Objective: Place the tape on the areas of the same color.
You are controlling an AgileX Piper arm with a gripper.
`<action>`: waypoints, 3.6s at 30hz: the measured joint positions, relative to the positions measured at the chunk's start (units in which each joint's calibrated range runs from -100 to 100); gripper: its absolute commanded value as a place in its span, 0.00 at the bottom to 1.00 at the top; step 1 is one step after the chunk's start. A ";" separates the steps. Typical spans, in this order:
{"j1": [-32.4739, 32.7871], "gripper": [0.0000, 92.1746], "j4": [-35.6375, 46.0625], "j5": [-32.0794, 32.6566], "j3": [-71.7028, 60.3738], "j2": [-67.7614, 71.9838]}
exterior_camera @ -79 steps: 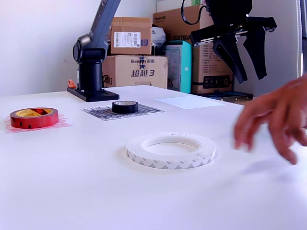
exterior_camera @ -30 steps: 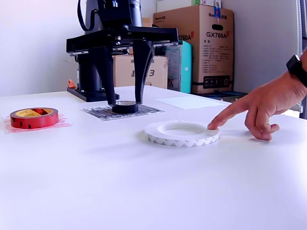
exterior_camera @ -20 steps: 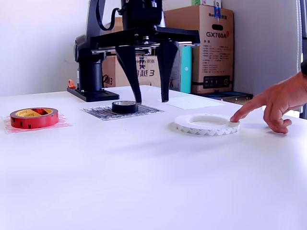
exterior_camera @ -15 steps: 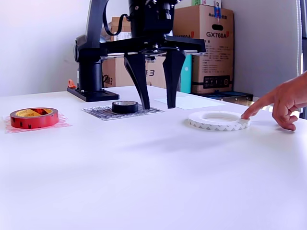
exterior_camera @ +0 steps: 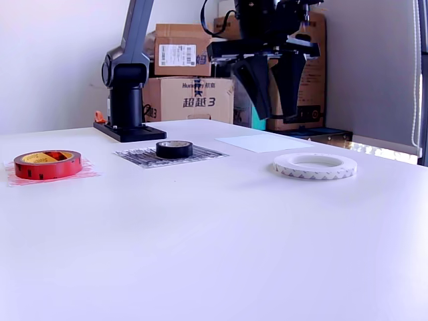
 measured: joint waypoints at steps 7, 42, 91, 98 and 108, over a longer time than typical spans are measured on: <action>5.34 0.45 -5.28 0.00 11.52 -9.02; 9.66 0.45 -12.35 3.39 16.04 -5.81; 7.98 0.45 -14.88 4.43 16.08 -3.56; 7.53 0.46 -13.45 3.44 18.67 -3.56; 4.69 0.60 -13.59 3.44 20.69 -3.56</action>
